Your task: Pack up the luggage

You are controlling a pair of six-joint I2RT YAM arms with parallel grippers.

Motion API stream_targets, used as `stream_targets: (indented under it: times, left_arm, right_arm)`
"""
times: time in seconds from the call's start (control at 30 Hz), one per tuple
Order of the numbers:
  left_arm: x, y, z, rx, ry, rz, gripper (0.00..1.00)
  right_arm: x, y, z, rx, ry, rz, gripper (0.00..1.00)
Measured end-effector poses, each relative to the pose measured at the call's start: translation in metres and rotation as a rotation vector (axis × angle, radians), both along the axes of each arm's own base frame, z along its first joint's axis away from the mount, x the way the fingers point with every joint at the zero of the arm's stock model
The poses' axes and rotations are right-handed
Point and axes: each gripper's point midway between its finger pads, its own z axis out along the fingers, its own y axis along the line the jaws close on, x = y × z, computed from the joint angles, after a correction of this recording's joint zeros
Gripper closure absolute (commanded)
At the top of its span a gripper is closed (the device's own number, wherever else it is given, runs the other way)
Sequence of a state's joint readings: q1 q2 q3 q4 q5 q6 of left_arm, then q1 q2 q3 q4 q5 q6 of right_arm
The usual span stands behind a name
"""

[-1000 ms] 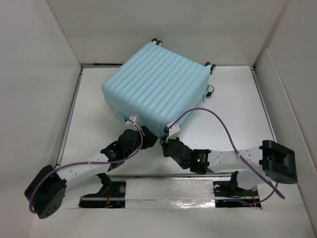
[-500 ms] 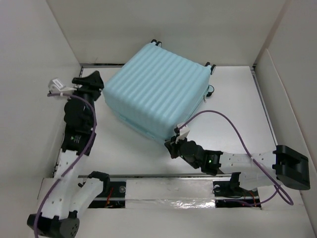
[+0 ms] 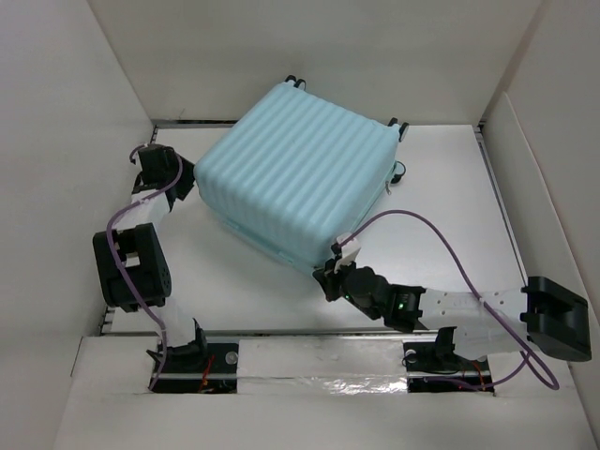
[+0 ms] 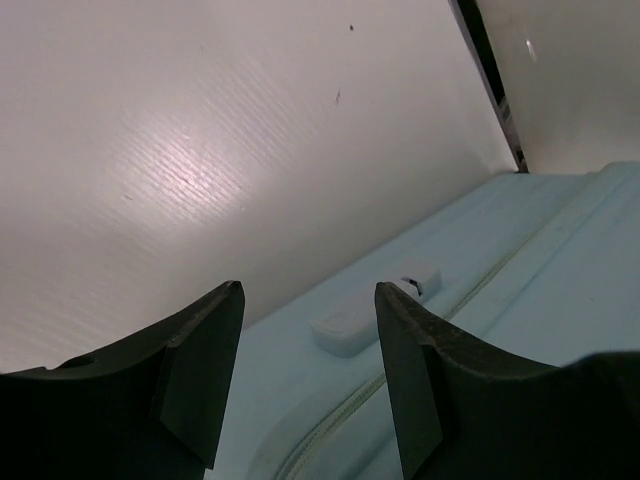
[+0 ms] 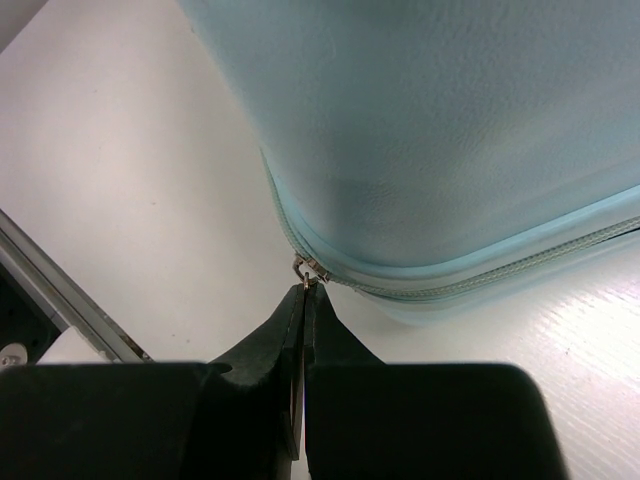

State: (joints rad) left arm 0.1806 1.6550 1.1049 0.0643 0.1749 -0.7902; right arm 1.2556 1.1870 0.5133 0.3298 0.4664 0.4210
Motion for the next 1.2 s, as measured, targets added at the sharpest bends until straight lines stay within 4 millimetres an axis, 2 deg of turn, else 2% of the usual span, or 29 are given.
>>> stream_targets:
  times: [0.07,0.2,0.37,0.43,0.5,0.6,0.67,0.73,0.87,0.97,1.03,1.1,1.13,1.2]
  left_arm:
    - [0.002,-0.008,-0.005,-0.016,0.007,-0.023,0.48]
    - [0.006,-0.028,-0.003,-0.019,-0.074,-0.033,0.48]
    - [-0.014,-0.056,-0.005,-0.017,-0.166,0.017,0.49]
    - [-0.029,-0.079,-0.009,-0.032,-0.179,0.007,0.49]
    - [-0.048,-0.109,-0.010,-0.059,-0.191,-0.040,0.50]
    - [-0.087,-0.155,-0.012,-0.111,-0.203,-0.156,0.51]
    - [-0.114,-0.177,-0.012,-0.150,-0.213,-0.233,0.52]
    - [-0.140,-0.186,-0.016,-0.176,-0.216,-0.282,0.52]
    - [-0.171,-0.172,-0.020,-0.173,-0.237,-0.266,0.54]
    - [-0.187,-0.168,-0.015,-0.165,-0.263,-0.278,0.56]
    - [-0.197,-0.171,-0.013,-0.168,-0.272,-0.302,0.64]
    - [-0.205,-0.173,-0.010,-0.168,-0.289,-0.326,0.72]
    - [-0.209,-0.173,-0.009,-0.169,-0.298,-0.336,0.77]
    - [-0.216,-0.175,-0.012,-0.167,-0.305,-0.364,0.80]
  right_arm:
    - [0.000,0.000,0.000,-0.003,-0.002,0.000,1.00]
    - [0.004,-0.004,-0.004,-0.061,-0.006,0.002,1.00]
    - [0.018,-0.001,-0.002,-0.204,-0.029,-0.003,1.00]
    - [0.030,0.008,-0.002,-0.249,-0.029,-0.009,1.00]
    - [0.038,0.024,-0.002,-0.281,-0.021,0.007,1.00]
    - [0.035,0.062,0.001,-0.293,-0.008,0.107,1.00]
    - [0.021,0.093,0.002,-0.303,0.000,0.200,1.00]
    - [0.011,0.111,0.000,-0.360,-0.015,0.257,1.00]
    - [0.002,0.122,0.002,-0.397,-0.035,0.340,1.00]
    - [-0.010,0.116,0.002,-0.394,-0.053,0.385,1.00]
    - [-0.018,0.101,0.001,-0.369,-0.061,0.431,1.00]
    - [-0.024,0.074,0.000,-0.335,-0.076,0.492,1.00]
    - [-0.023,0.058,0.001,-0.319,-0.083,0.517,1.00]
    - [-0.013,0.026,0.004,-0.287,-0.083,0.527,1.00]
